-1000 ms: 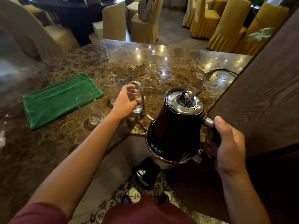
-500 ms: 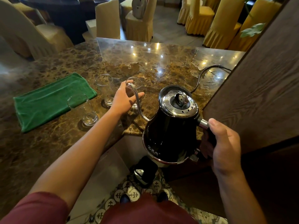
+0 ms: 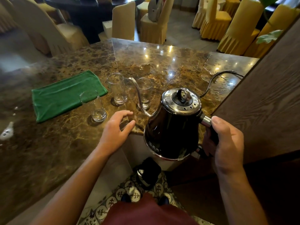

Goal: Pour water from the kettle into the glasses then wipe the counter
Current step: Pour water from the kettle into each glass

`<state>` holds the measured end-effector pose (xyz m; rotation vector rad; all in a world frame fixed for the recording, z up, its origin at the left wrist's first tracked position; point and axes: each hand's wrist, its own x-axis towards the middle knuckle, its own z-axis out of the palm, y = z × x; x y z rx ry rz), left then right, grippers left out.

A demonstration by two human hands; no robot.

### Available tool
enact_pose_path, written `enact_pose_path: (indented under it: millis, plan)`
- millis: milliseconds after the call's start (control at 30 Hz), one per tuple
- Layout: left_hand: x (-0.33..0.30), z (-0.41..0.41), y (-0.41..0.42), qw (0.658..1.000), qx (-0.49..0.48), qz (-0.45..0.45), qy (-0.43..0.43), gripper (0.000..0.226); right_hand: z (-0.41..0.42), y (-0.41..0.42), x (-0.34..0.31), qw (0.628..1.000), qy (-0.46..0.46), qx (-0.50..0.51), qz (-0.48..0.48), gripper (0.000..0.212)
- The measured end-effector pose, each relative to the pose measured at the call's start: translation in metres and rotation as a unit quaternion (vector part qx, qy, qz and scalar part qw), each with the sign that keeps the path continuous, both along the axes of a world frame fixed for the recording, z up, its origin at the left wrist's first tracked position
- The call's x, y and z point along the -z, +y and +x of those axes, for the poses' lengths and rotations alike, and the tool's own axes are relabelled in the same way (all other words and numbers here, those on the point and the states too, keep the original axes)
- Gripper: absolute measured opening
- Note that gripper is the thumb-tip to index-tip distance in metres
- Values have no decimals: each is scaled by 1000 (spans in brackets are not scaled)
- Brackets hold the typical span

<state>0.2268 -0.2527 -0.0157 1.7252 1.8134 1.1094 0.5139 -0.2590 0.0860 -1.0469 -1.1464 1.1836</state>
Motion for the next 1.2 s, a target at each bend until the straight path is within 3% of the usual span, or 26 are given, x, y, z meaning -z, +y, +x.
enact_pose_path:
  millis: [167, 433, 567, 633, 800, 1067, 1200]
  plan:
    - [12, -30, -46, 984, -50, 35, 165, 32, -3, 8, 1, 999, -23, -20, -9, 42]
    - [2, -84, -62, 943, -195, 69, 262, 41, -25, 15, -3, 996, -62, -61, -9, 55]
    - [-6, -109, -49, 924, -250, 70, 282, 66, -39, 18, -8, 993, -93, -71, 22, 55]
    - [-8, -116, -37, 937, -245, 38, 247, 86, -46, 17, -10, 992, -105, -71, 26, 56]
    - [-7, -114, 0, 987, -156, -32, 31, 112, -63, 15, -16, 988, -133, -68, 31, 58]
    - [5, -131, 28, 990, -30, -40, -129, 76, -90, 15, -31, 979, -186, -51, 68, 60]
    - [4, -144, 31, 988, 36, -54, -141, 70, -105, 10, -37, 978, -191, -44, 69, 59]
